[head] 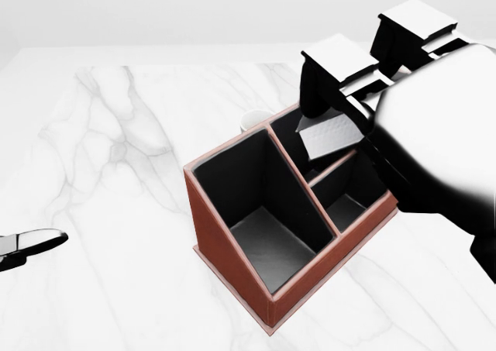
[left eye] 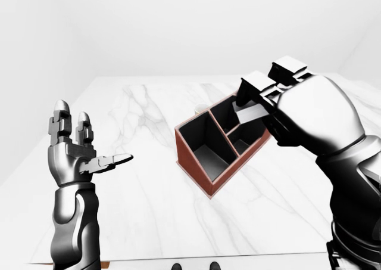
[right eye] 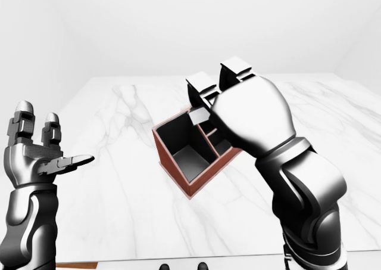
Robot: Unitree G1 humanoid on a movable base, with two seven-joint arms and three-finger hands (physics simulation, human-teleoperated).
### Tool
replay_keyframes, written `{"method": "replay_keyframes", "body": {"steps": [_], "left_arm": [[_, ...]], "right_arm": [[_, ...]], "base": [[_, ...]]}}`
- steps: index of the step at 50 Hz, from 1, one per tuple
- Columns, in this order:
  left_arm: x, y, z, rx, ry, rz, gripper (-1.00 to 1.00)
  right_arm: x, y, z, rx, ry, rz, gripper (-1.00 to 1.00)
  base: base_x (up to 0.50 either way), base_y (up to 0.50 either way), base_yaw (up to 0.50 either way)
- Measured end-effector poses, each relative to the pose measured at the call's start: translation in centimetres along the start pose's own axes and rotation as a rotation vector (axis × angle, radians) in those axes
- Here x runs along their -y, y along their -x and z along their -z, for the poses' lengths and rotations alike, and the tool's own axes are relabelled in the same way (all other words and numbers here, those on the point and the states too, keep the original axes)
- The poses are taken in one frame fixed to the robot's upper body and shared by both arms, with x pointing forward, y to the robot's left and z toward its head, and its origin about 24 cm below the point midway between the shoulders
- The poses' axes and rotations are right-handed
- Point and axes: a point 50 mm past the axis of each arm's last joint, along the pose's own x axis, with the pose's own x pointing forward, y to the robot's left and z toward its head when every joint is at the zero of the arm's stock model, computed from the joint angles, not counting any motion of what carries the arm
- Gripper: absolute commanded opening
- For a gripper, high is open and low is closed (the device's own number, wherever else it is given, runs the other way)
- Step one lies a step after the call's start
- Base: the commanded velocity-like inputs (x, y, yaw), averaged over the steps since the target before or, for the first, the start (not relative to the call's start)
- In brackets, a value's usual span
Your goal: Pick up the book and place it in the left compartment of the caddy.
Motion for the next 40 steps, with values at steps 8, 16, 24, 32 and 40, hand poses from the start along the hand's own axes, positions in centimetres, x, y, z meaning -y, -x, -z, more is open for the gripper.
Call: {"method": "replay_keyframes", "body": {"steps": [8,16,24,32,40], "left_arm": [[0.0,0.0,0.1,-0.002,-0.001,0.0,1.0],[0.1,0.0,0.0,-0.001,-0.002,0.001,1.0],[0.1,0.0,0.1,-0.002,-0.002,0.0,1.0],[0.1,0.0,0.0,-0.001,-0.003,0.0,1.0],[0.0,0.0,0.0,0.001,-0.002,-0.001,1.0]], "right_arm": [[0.9,0.1,0.0,0.073,-0.109,0.038,-1.0],[1.5,0.5,-0.2,0.173,-0.237,0.065,-1.0],[1.7,0.9,-0.3,0.256,-0.359,0.073,-1.0],[0.9,1.1,0.0,0.292,-0.481,0.044,-1.0],[0.0,1.0,0.7,0.284,-0.577,0.015,-1.0]], "base": [[0.0,0.0,0.0],[0.0,0.0,0.0],[0.0,0.0,0.0],[0.0,0.0,0.0],[0.0,0.0,0.0]]}}
